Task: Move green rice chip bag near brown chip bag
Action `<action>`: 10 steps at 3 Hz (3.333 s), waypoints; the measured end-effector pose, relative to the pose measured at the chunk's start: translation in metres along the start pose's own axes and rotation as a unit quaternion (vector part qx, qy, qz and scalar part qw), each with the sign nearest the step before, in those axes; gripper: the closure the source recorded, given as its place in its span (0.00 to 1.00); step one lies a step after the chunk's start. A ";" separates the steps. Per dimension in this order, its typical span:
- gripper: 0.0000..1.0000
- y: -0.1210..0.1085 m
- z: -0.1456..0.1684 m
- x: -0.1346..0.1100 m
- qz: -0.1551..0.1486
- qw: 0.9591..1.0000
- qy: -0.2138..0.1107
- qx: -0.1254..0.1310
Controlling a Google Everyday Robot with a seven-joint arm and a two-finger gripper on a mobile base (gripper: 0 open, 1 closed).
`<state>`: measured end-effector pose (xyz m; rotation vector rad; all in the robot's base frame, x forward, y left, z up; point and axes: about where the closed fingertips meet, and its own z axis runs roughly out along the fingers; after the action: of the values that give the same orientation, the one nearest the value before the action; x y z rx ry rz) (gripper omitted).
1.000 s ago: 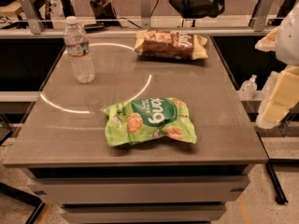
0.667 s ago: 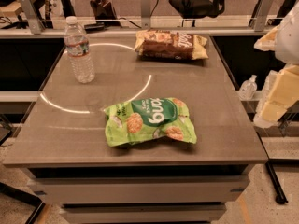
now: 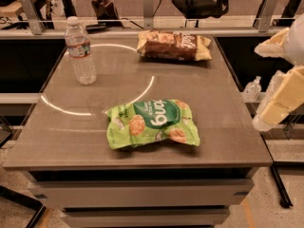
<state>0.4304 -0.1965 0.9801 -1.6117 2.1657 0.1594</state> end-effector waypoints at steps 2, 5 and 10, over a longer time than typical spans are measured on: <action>0.00 0.027 0.010 -0.037 0.030 0.995 -0.083 -0.044; 0.00 0.073 0.076 -0.089 0.028 0.992 -0.122 -0.008; 0.00 0.061 0.162 -0.108 0.099 0.987 -0.121 0.035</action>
Offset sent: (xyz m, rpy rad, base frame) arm -0.0207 0.0723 -0.0105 0.2875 0.1141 -0.0143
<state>0.4420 -0.0255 0.8681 -1.2656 2.1129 0.3177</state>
